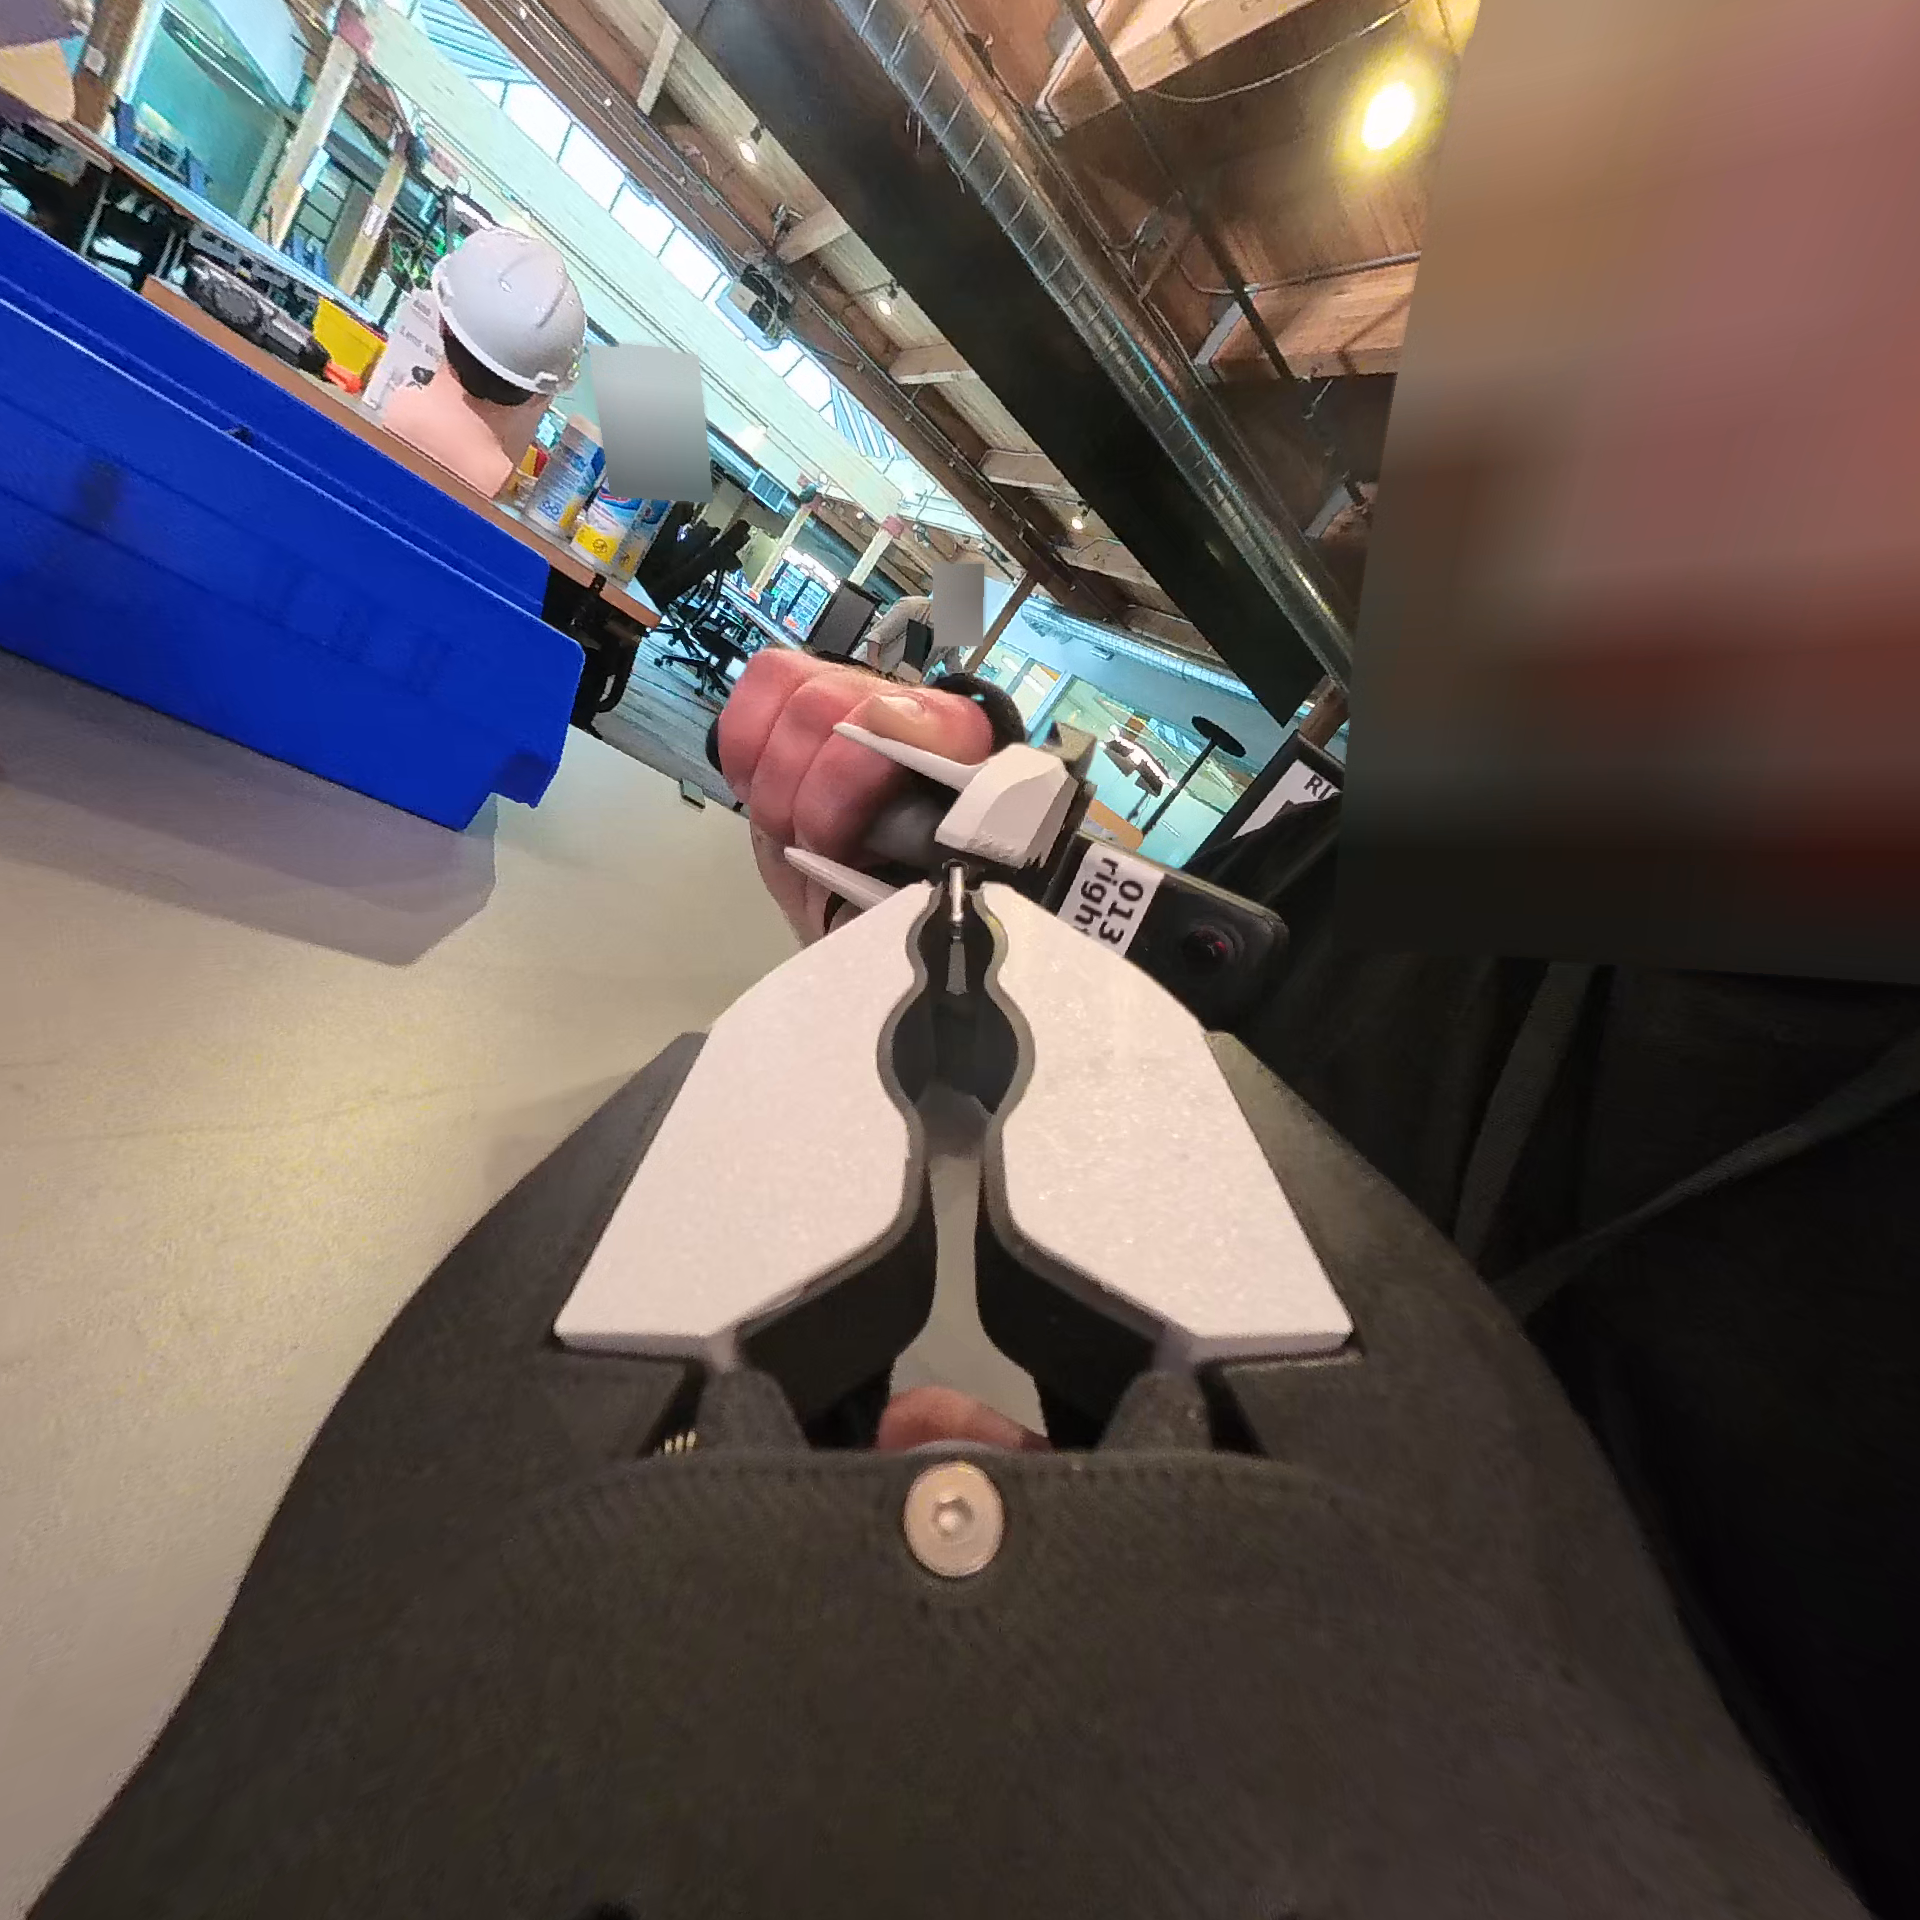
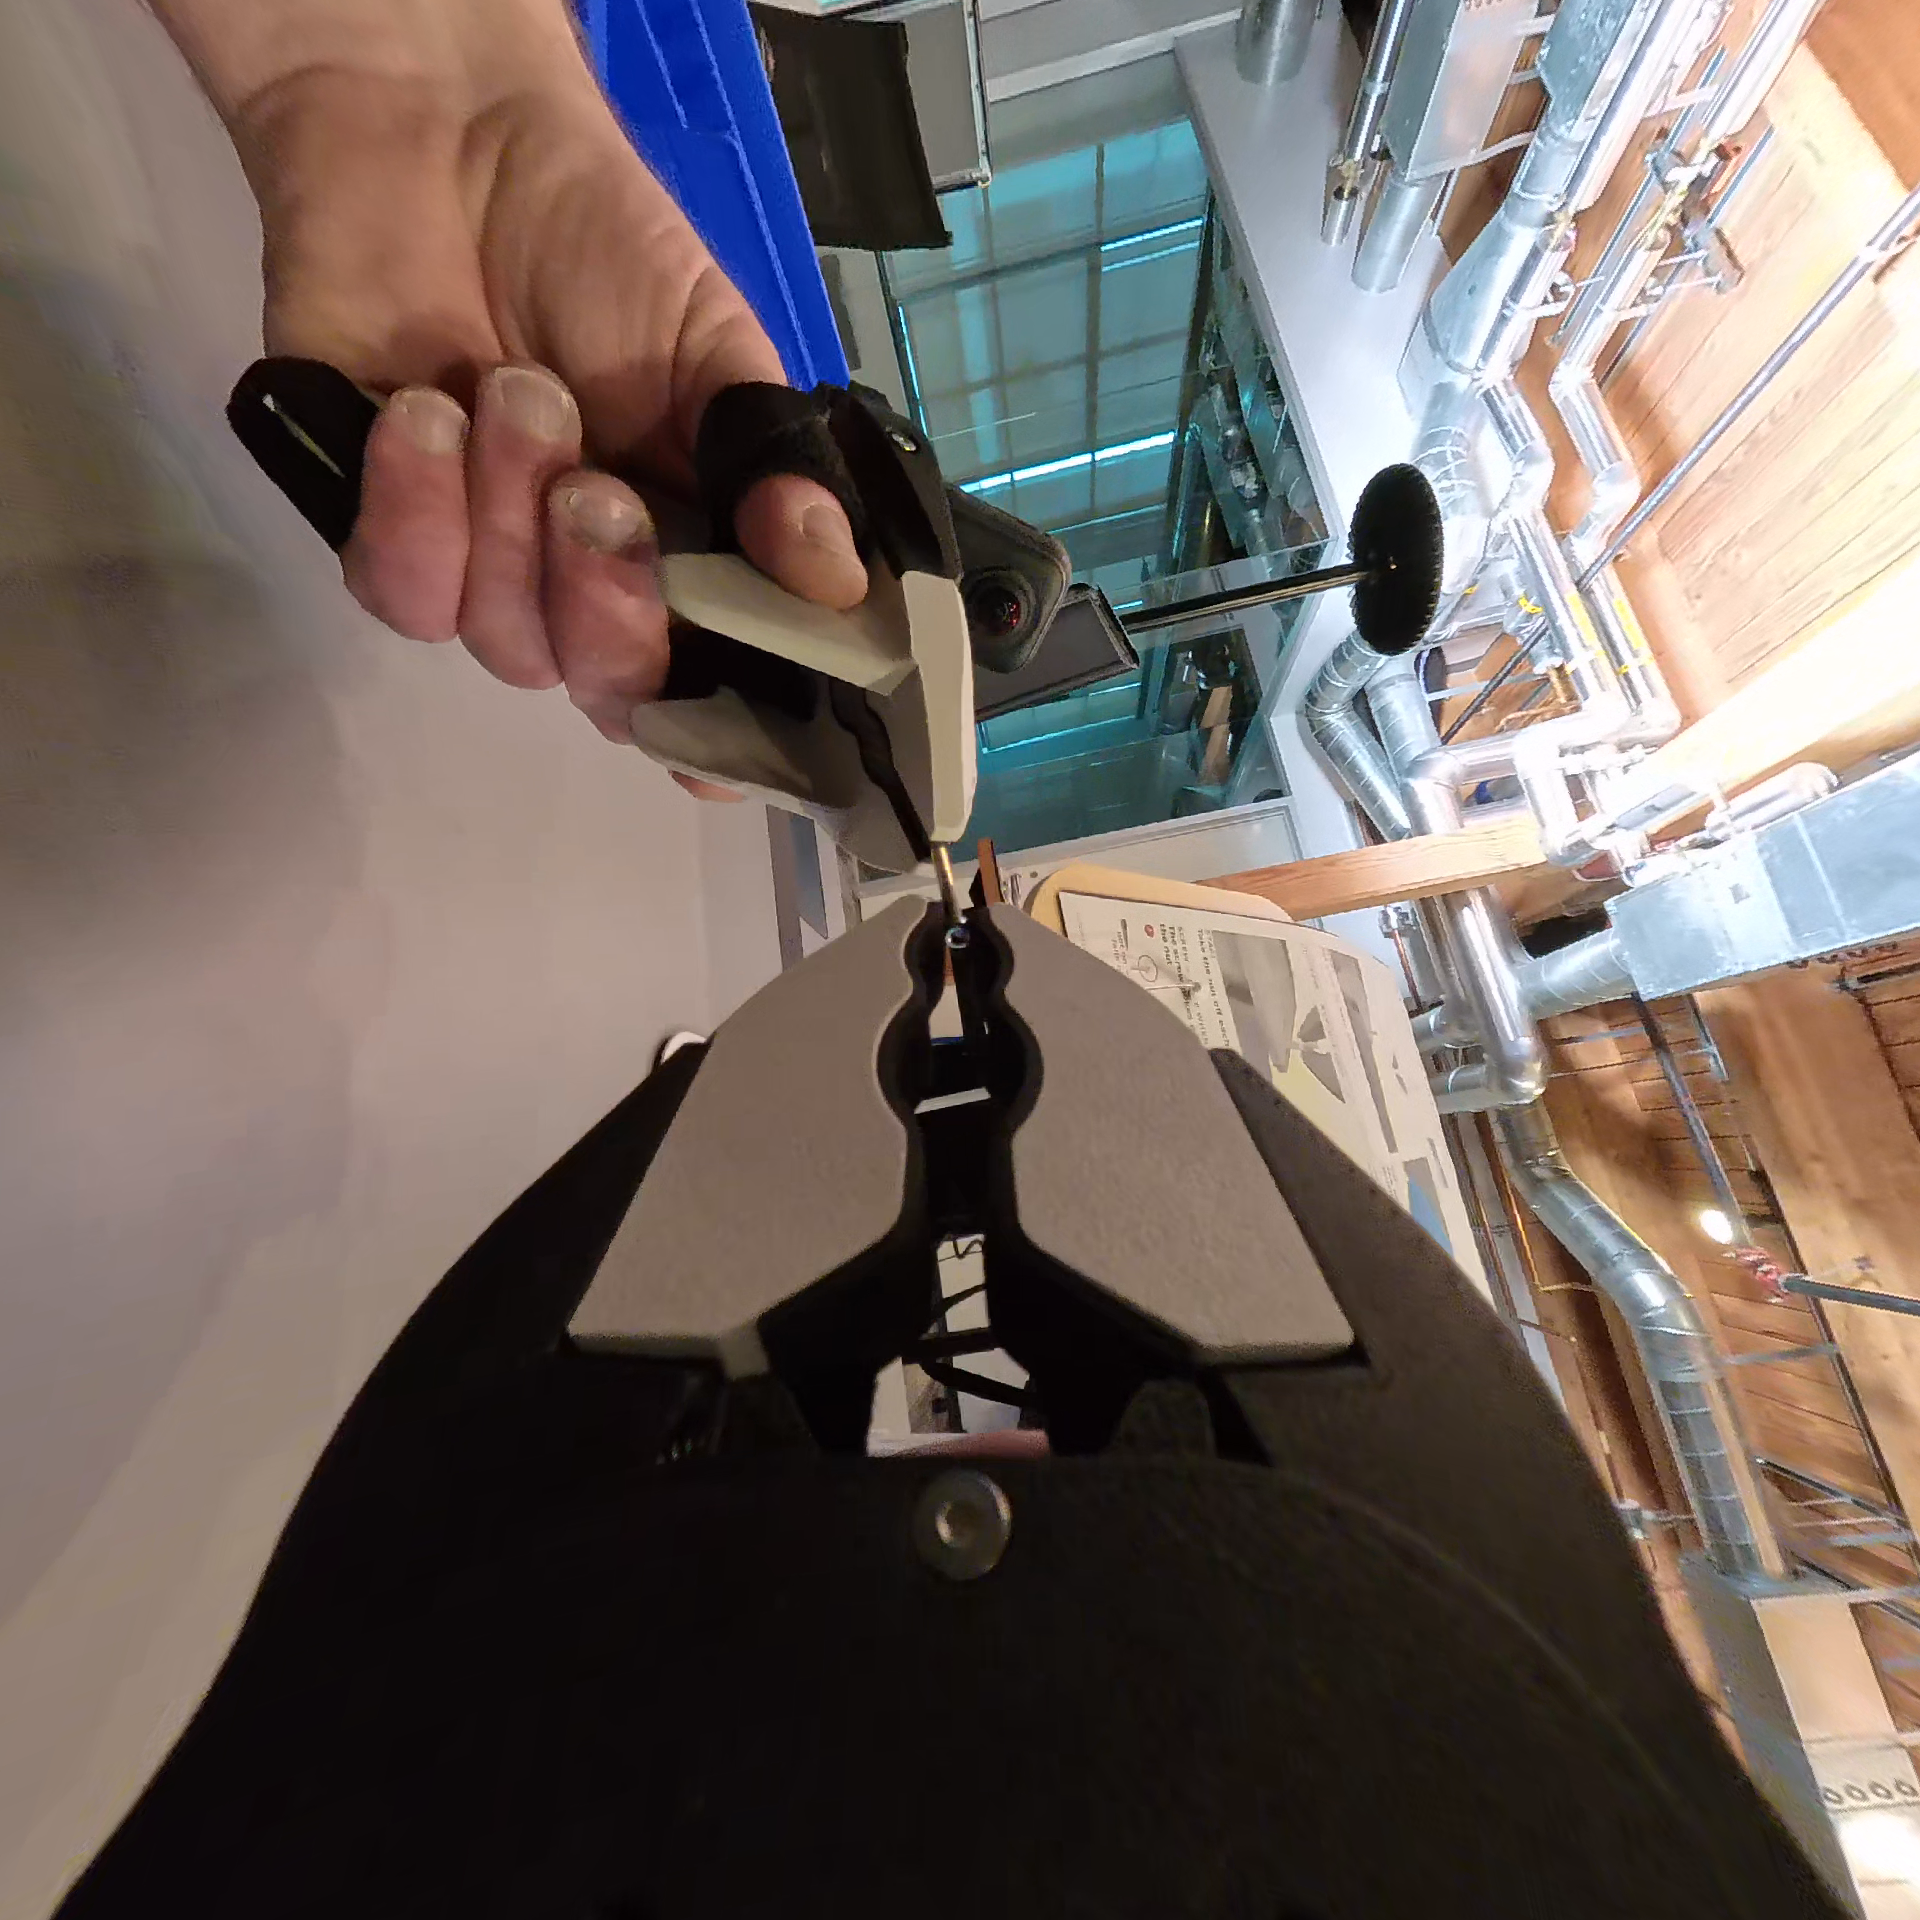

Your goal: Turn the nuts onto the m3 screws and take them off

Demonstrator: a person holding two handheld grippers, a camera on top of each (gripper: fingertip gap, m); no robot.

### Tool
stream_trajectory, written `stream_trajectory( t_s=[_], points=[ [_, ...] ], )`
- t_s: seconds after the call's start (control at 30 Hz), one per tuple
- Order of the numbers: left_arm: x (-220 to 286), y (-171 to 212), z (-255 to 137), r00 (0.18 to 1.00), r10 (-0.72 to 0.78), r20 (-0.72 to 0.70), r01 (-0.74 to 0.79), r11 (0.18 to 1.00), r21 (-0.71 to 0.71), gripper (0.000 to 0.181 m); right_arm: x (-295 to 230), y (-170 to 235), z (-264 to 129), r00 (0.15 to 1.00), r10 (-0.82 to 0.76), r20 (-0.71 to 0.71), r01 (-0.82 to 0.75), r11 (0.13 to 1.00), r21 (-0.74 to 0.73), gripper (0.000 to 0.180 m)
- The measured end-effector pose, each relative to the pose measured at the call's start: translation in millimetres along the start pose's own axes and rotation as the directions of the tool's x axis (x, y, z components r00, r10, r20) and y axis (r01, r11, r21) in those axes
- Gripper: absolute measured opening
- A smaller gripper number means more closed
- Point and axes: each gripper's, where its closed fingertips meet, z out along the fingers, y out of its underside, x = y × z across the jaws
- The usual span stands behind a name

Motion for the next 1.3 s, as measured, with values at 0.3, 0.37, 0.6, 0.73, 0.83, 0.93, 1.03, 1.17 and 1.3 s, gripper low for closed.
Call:
stream_trajectory(
  t_s=[0.3,0.37,0.6,0.73,0.83,0.93,1.03,1.17,1.3],
  points=[
    [-2.6,-1.7,2.5,0.975,0.201,0.093,-0.198,0.979,-0.041,0.027,-2.7,1.8,-0.1,0.932,0.345,0.108,-0.354,0.932,0.074,0.004],
    [-0.1,-2.4,3.5,0.961,0.257,0.098,-0.253,0.966,-0.052,0.032,-3.8,-0.2,-0.6,0.880,0.447,0.158,-0.465,0.880,0.095,0.005],
    [-2.1,-1.9,1.8,0.809,0.556,0.192,-0.526,0.830,-0.187,0.032,4.7,8.4,-3.8,0.540,0.774,0.331,-0.837,0.535,0.114,0.005],
    [-4.9,-0.3,4.9,0.738,0.638,0.218,-0.591,0.768,-0.247,0.030,5.2,10.8,-4.9,0.363,0.831,0.422,-0.928,0.361,0.088,0.004],
    [-4.6,1.5,7.0,0.714,0.665,0.217,-0.612,0.745,-0.266,0.026,5.5,9.5,-5.5,0.278,0.840,0.466,-0.958,0.275,0.077,0.004],
    [-10.0,2.9,5.3,0.705,0.671,0.232,-0.611,0.739,-0.283,0.026,4.6,9.1,-5.8,0.238,0.839,0.488,-0.969,0.237,0.065,0.004],
    [-19.7,4.8,-0.2,0.701,0.664,0.258,-0.595,0.745,-0.301,0.024,2.9,12.7,-5.1,0.212,0.845,0.491,-0.975,0.218,0.047,0.004],
    [-24.9,2.3,-6.0,0.695,0.663,0.279,-0.589,0.747,-0.309,0.024,8.3,22.4,-6.5,0.166,0.859,0.484,-0.985,0.164,0.046,0.004],
    [-32.0,2.5,-12.3,0.679,0.673,0.293,-0.581,0.737,-0.346,0.024,7.1,25.7,-5.5,0.169,0.864,0.475,-0.984,0.171,0.040,0.004]
  ],
)
